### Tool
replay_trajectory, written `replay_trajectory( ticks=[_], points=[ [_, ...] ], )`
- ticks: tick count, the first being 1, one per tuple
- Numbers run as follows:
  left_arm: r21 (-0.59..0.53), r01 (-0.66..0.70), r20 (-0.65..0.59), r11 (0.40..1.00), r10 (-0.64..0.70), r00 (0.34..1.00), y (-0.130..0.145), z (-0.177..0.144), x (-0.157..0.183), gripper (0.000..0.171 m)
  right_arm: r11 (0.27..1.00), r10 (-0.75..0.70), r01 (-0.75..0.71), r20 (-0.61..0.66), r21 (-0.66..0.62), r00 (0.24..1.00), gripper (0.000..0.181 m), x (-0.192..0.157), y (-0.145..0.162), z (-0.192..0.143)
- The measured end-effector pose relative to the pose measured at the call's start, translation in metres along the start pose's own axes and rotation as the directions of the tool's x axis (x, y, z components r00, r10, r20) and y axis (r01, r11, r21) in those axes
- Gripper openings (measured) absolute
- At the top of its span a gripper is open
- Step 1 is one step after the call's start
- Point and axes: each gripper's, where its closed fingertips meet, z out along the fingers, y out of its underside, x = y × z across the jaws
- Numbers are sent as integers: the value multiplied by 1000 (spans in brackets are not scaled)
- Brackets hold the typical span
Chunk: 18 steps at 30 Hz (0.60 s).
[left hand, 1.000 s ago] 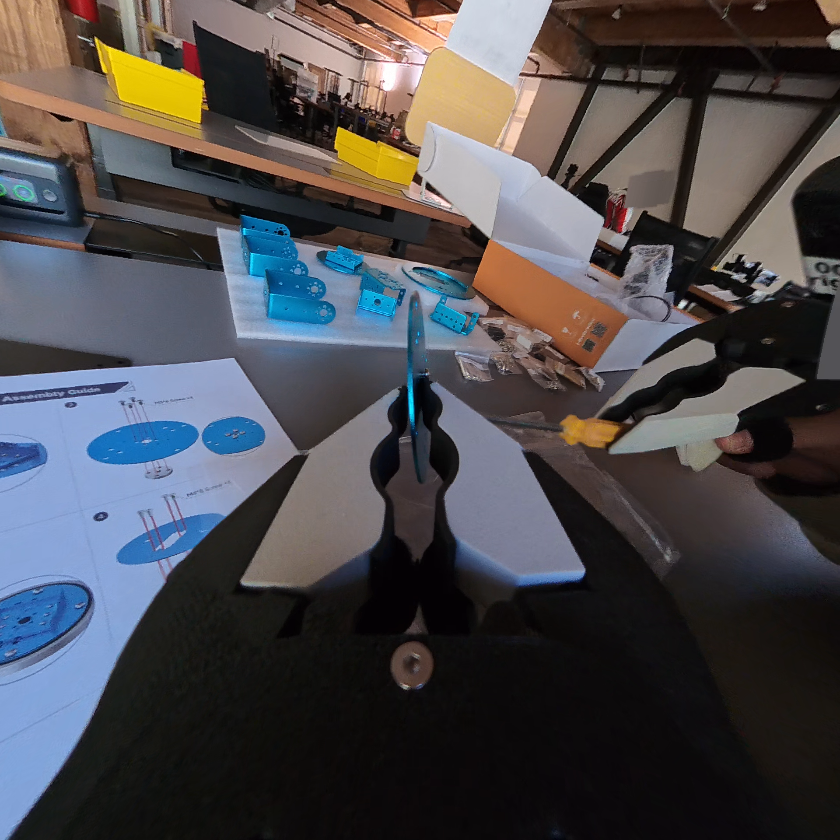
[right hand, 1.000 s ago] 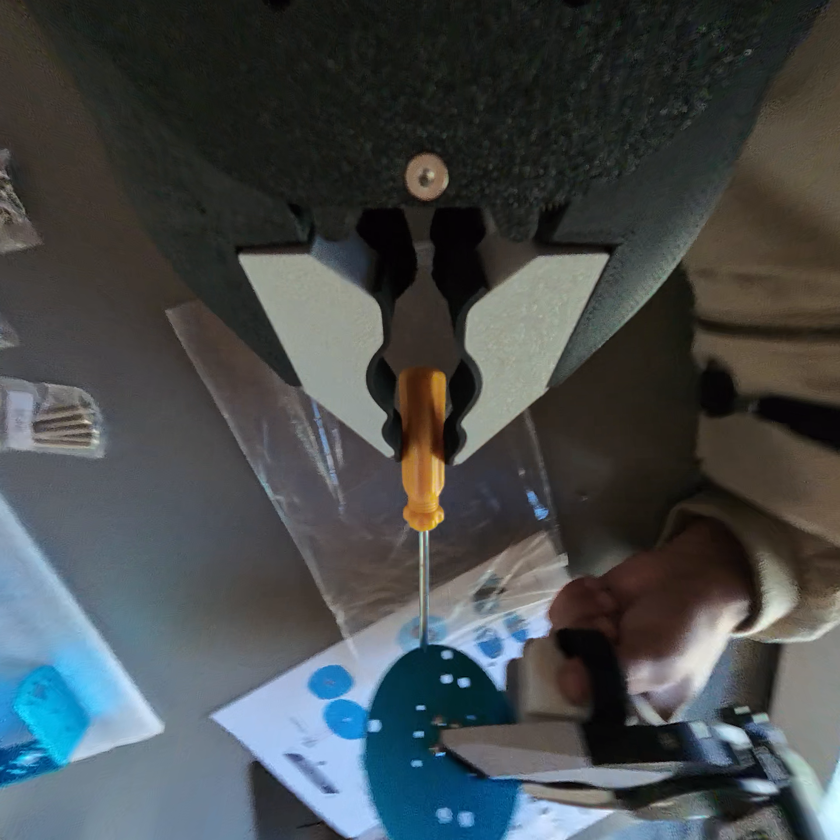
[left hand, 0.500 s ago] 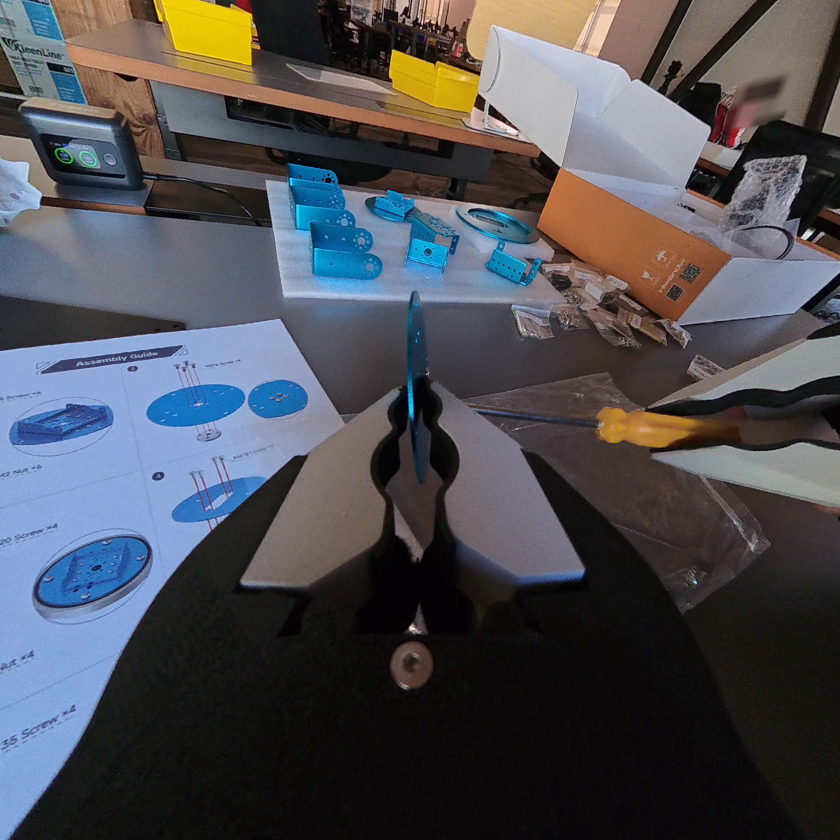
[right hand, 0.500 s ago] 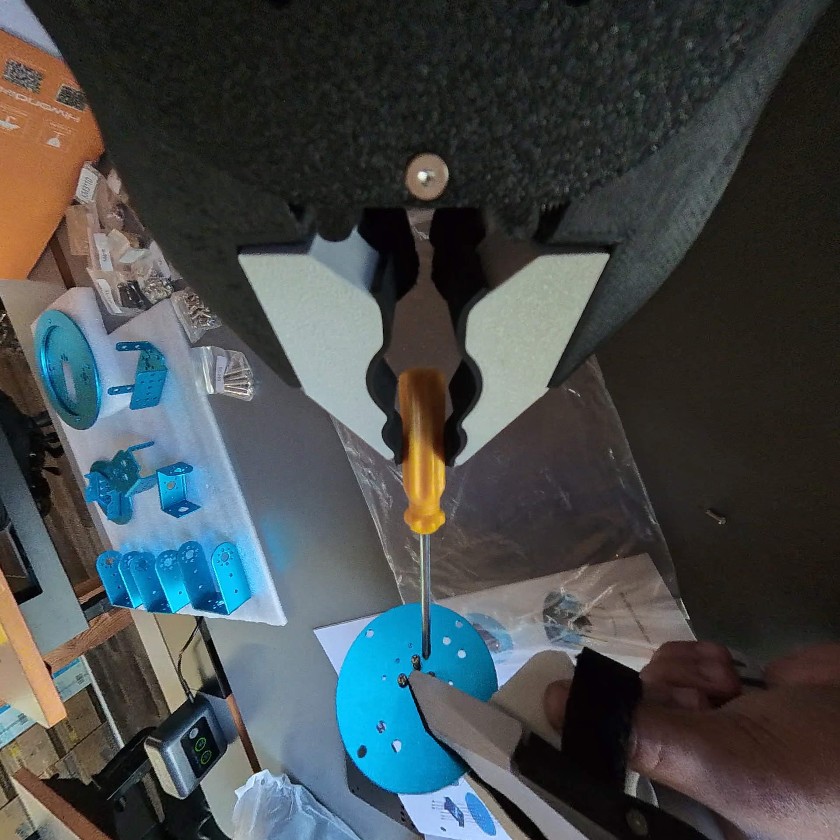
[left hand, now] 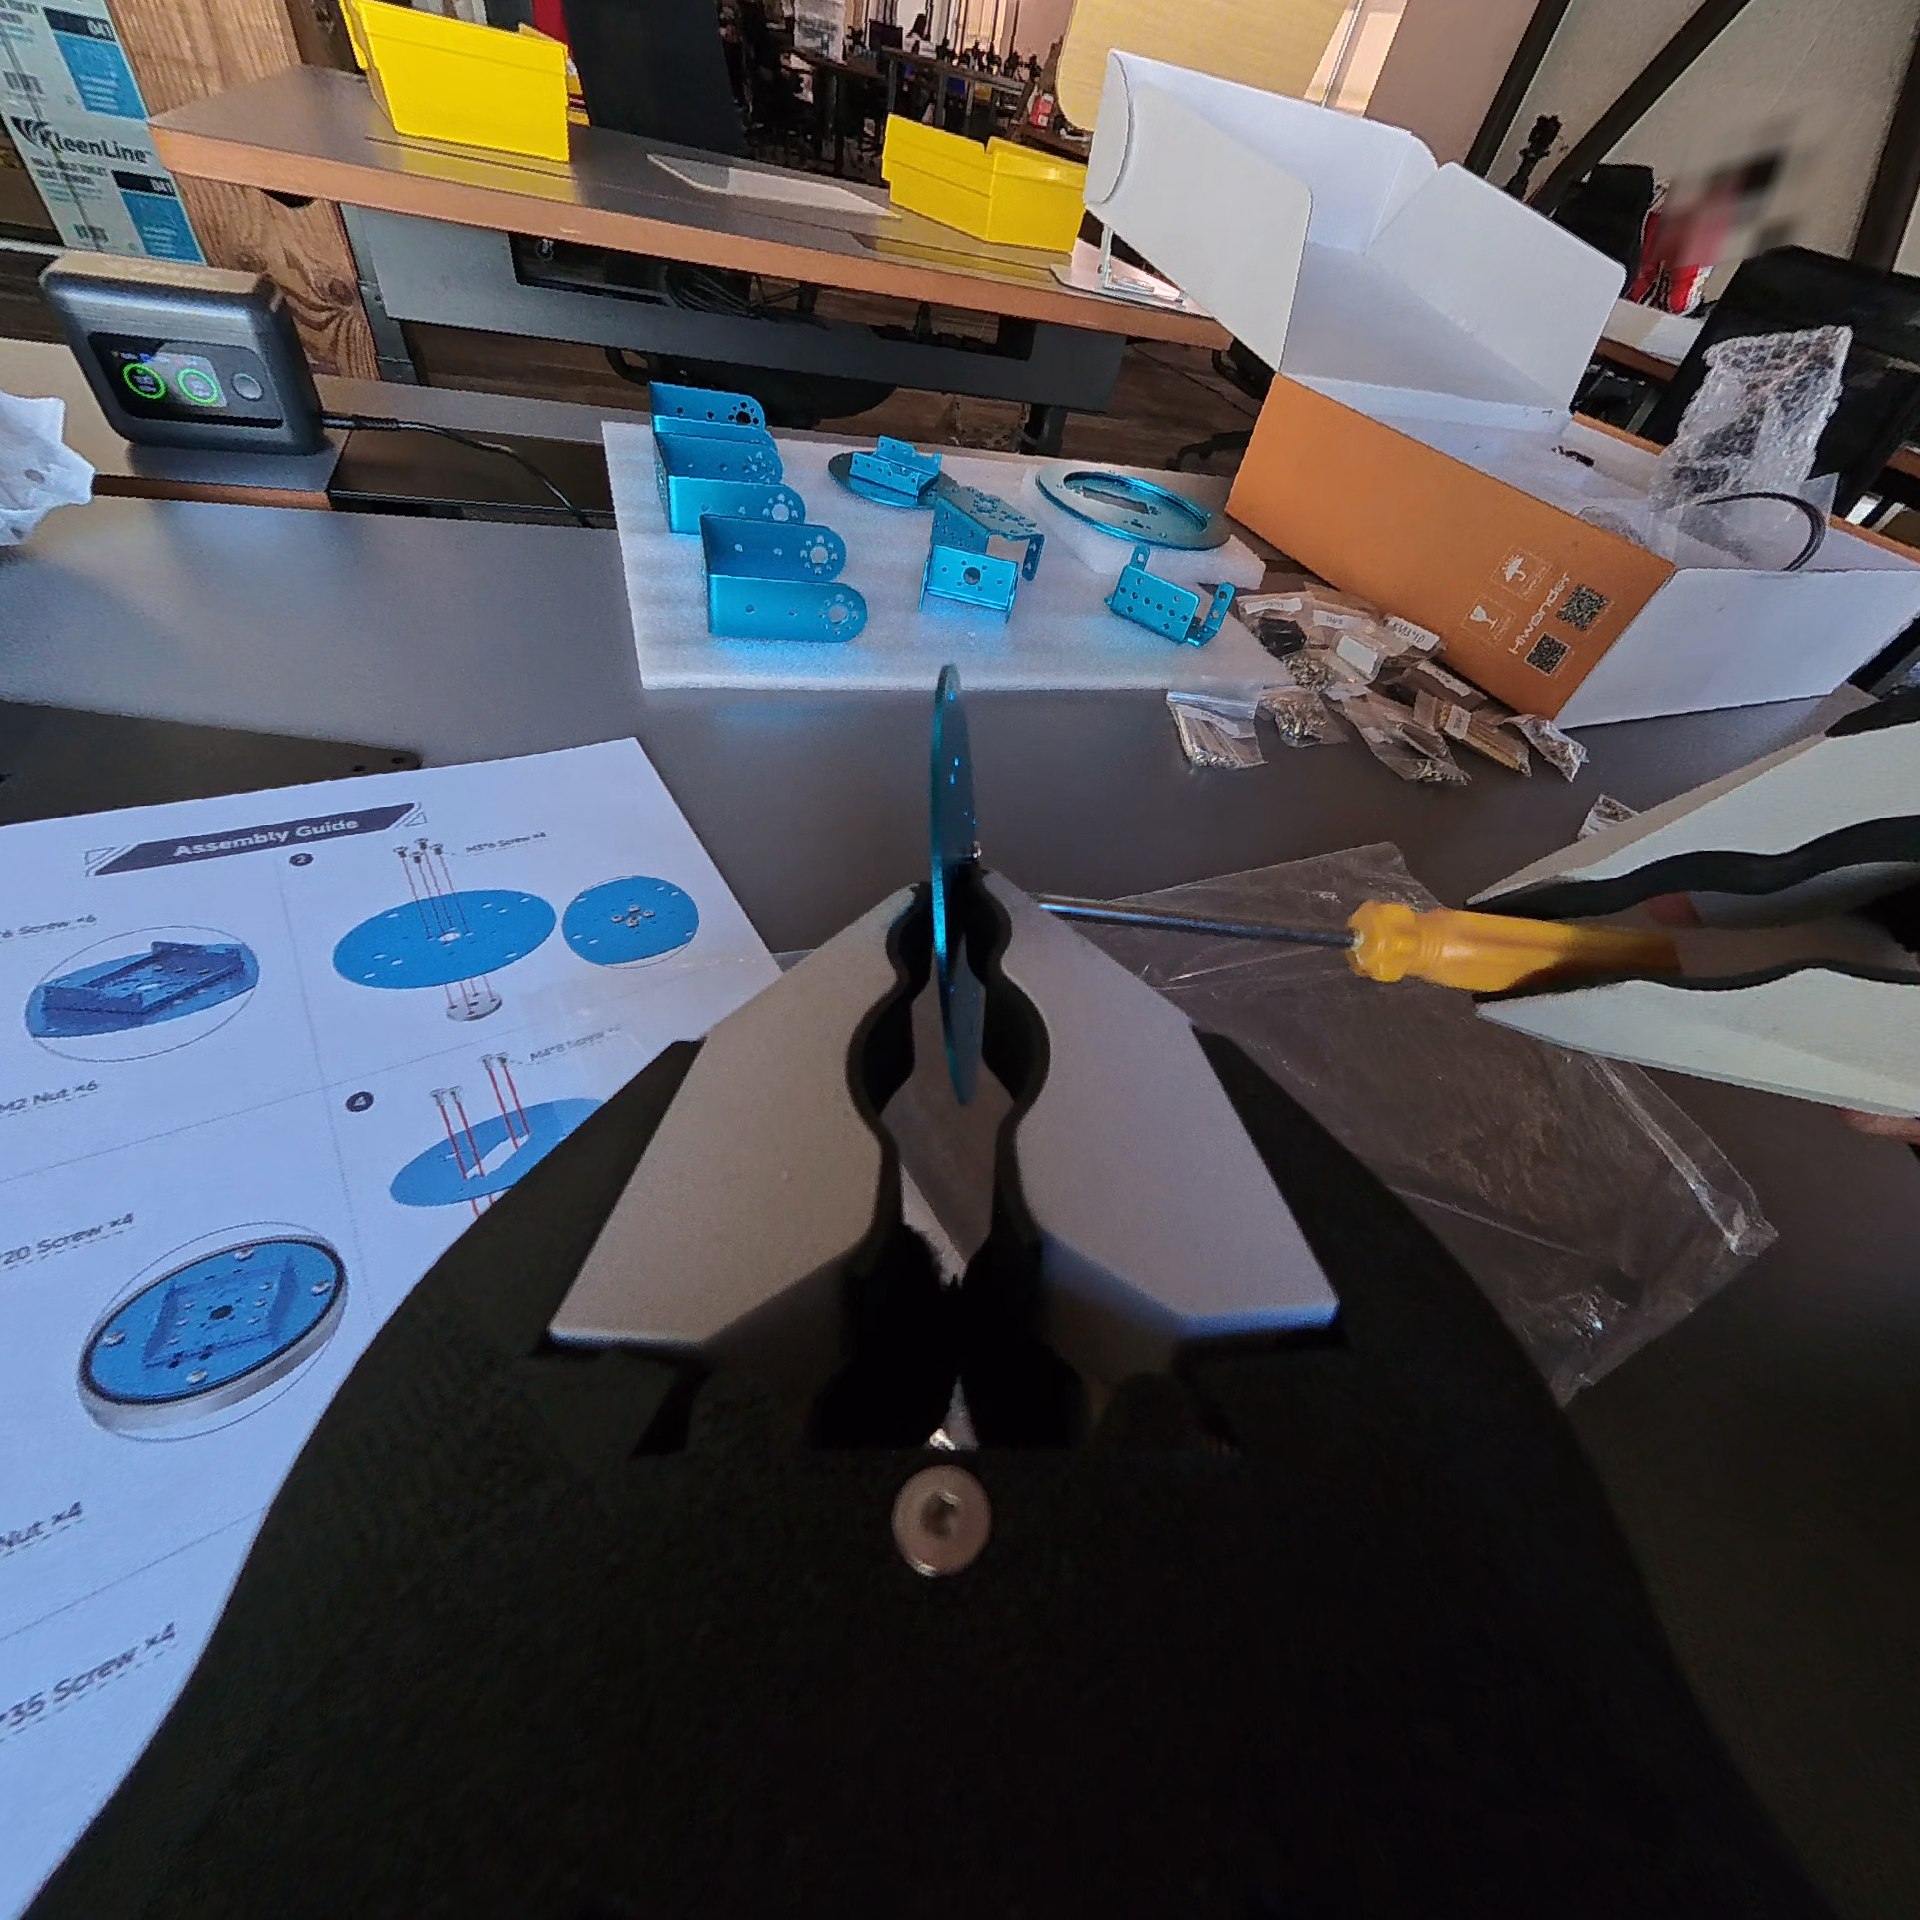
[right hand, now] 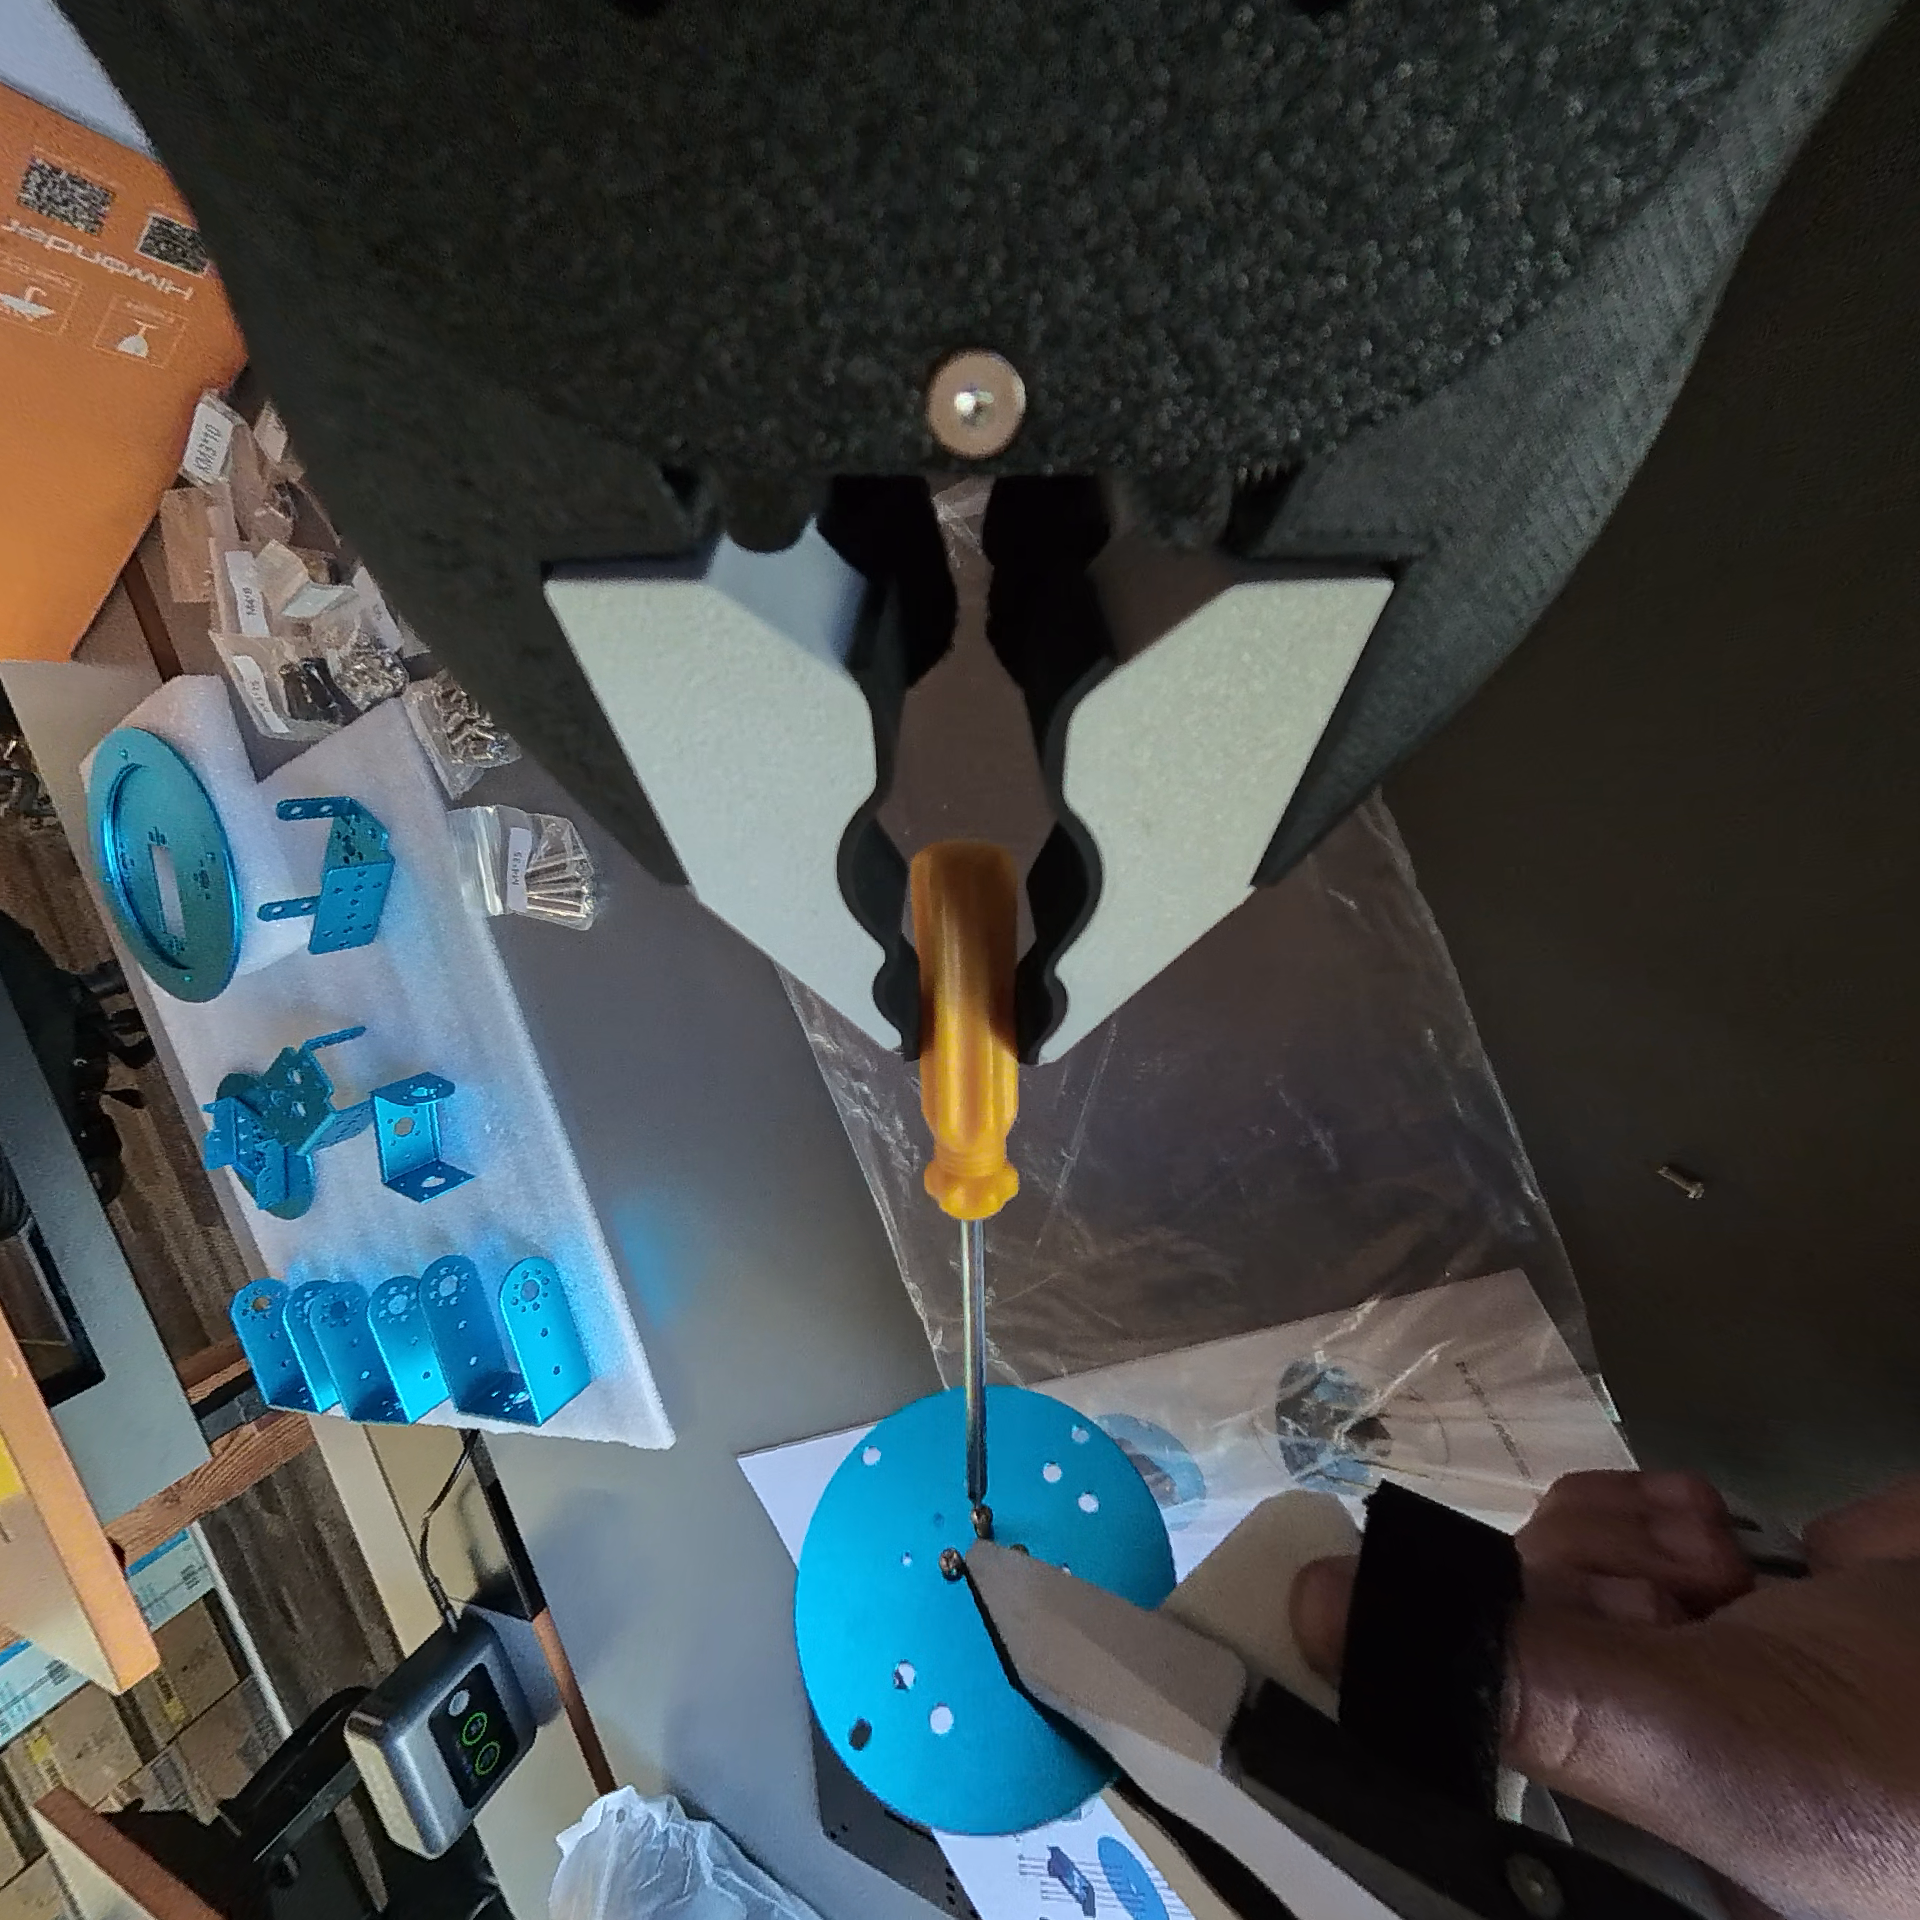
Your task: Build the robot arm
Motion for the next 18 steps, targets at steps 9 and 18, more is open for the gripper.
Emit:
replay_trajectory(
  ticks=[9, 18],
  points=[
    [-1, -18, -5, 1000, 18, 1000, 0, 1, 3, 5, 1000, -1, 1, 1, -4, 1000, 17, -1, 1, 2],
    [-3, -10, -1, 1000, 10, 1000, 0, 1, 2, 5, 1000, 10, -10, 10, 3, 1000, 17, -1, 0, -1]
  ],
)
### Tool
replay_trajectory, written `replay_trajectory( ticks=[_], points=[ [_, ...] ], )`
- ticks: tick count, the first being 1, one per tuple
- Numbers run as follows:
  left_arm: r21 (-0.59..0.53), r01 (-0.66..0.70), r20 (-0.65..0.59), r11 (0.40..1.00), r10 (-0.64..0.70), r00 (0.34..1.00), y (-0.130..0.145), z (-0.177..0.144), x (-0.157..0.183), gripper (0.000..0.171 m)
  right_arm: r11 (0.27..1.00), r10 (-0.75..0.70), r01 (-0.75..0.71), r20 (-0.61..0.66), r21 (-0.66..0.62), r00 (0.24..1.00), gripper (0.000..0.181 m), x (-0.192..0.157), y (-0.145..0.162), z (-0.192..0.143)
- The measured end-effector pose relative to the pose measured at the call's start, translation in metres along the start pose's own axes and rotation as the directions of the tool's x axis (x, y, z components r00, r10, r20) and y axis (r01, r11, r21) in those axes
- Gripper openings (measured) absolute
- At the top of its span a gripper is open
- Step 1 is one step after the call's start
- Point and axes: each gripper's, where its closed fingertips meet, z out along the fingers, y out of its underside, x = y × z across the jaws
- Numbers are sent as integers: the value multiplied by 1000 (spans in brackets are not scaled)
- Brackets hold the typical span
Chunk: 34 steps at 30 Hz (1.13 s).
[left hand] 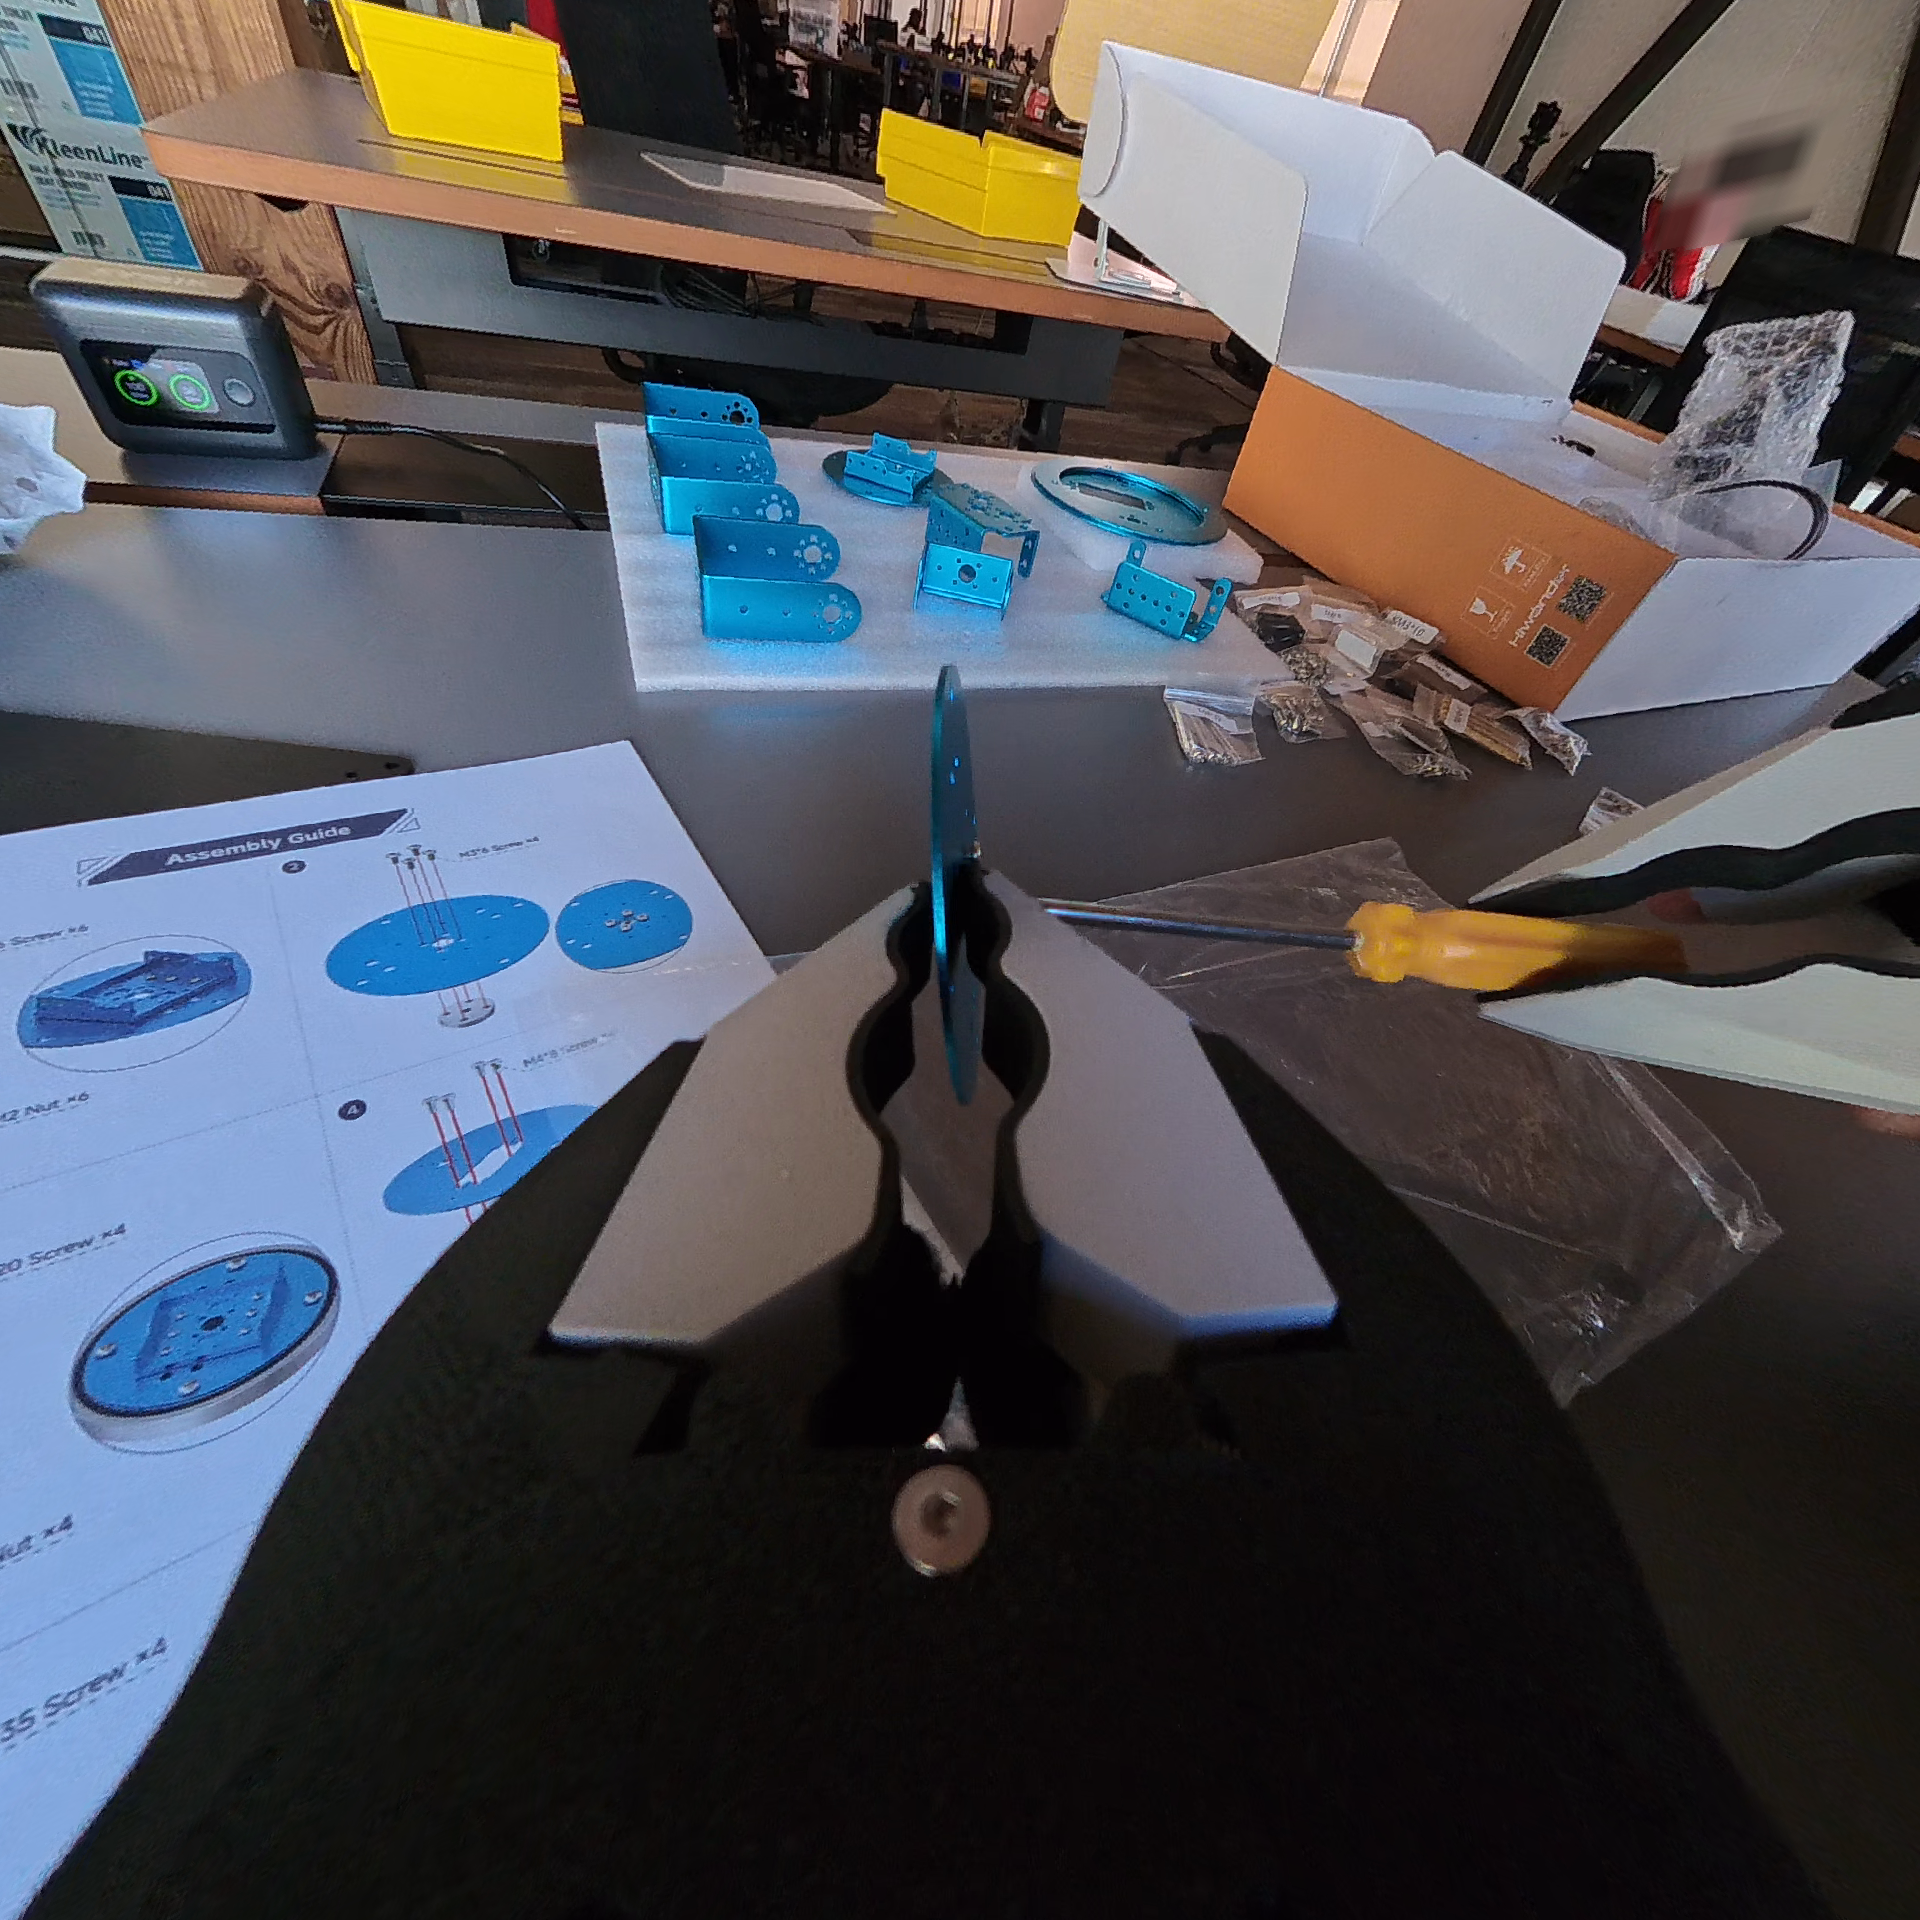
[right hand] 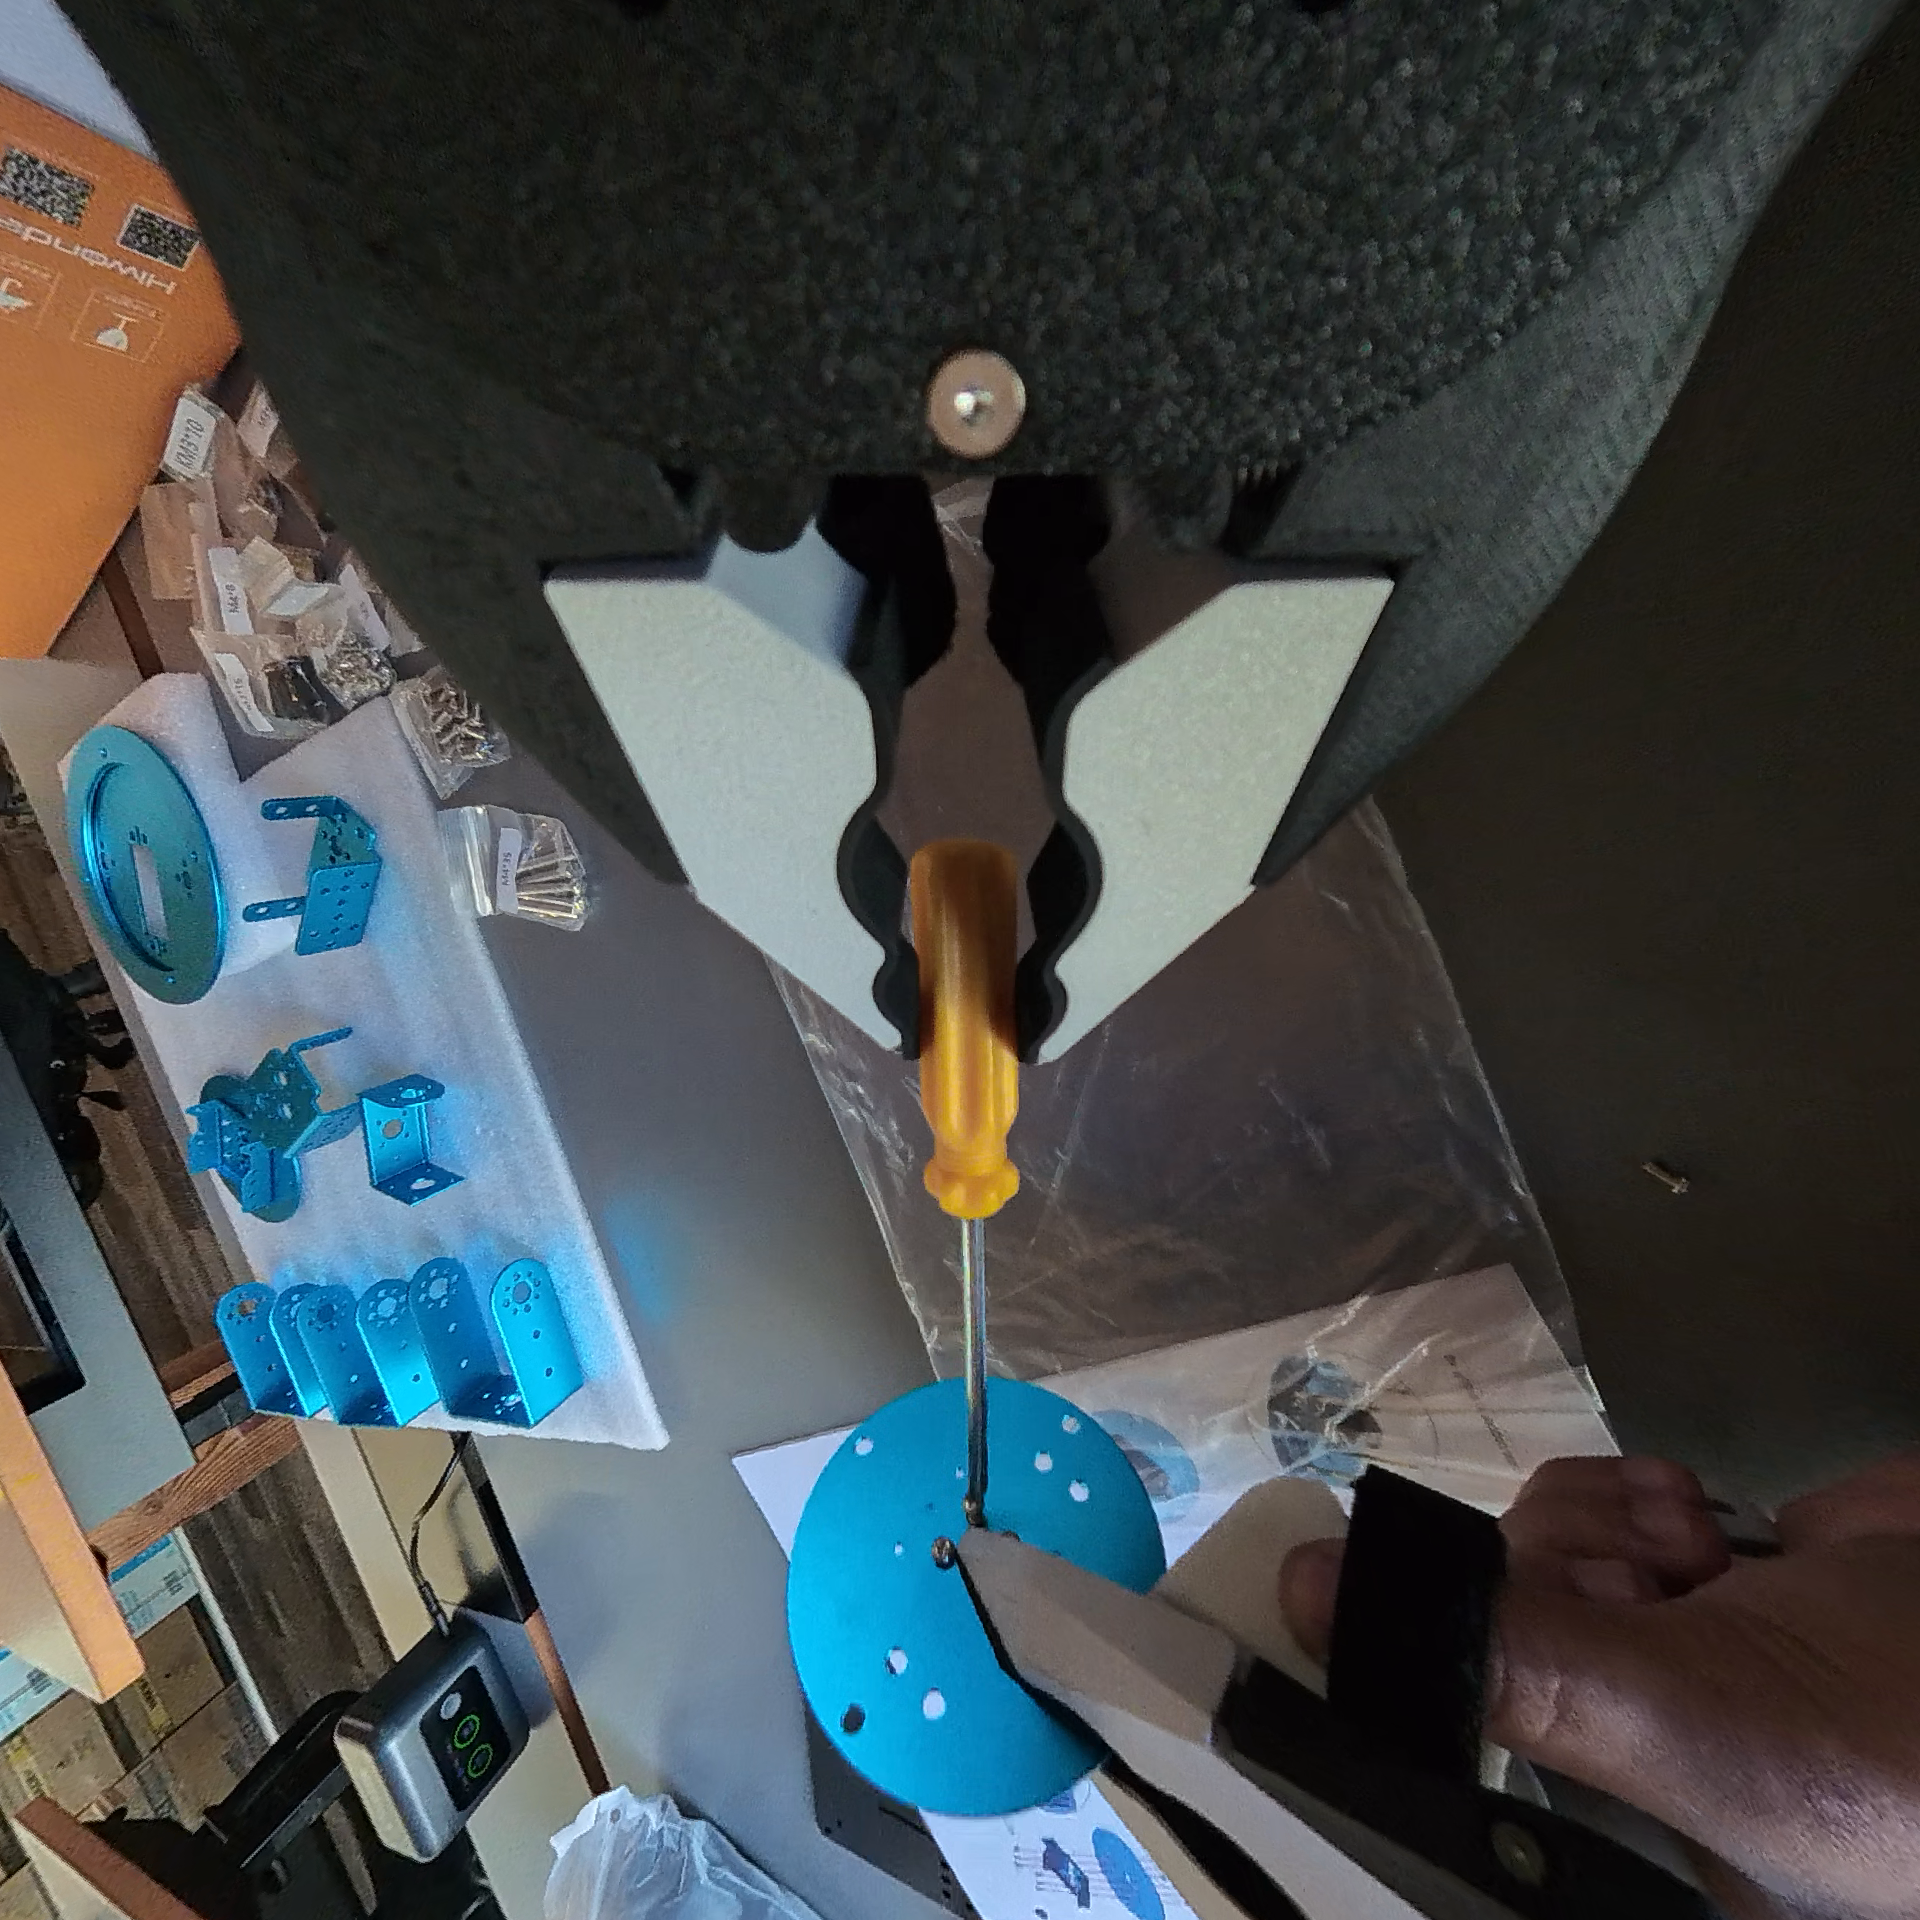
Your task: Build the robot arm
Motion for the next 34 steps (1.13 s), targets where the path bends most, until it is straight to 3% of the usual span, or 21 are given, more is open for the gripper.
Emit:
replay_trajectory(
  ticks=[19, 22, 24, 26, 27, 30, 34],
  points=[
    [-6, -24, 3, 1000, 24, 1000, 1, 1, 3, 5, 1000, -12, 12, -10, -28, 1000, 17, 0, 2, 1],
    [3, -46, 20, 999, 46, 999, -1, 0, 2, 5, 998, 60, -59, 21, -30, 998, 17, -2, 2, 2],
    [14, -77, 39, 997, 76, 996, -3, -1, 2, 5, 975, 223, -223, 138, -21, 965, 17, -10, 0, 4],
    [38, -107, 44, 994, 106, 993, -8, -3, 4, 5, 904, 416, -425, 305, -39, 857, 17, -18, -2, 3],
    [55, -123, 43, 991, 121, 992, -11, -4, 5, 5, 846, 505, -529, 406, -59, 762, 17, -22, -5, 1],
    [135, -209, 38, 969, 205, 978, -25, -12, 15, 5, 628, 651, -750, 669, -209, 359, 17, -29, -13, -11],
    [331, -259, 3, 907, 273, 962, -56, -35, 35, 6, 356, 549, -808, 805, -470, -226, 16, -20, -32, -45]
  ],
)
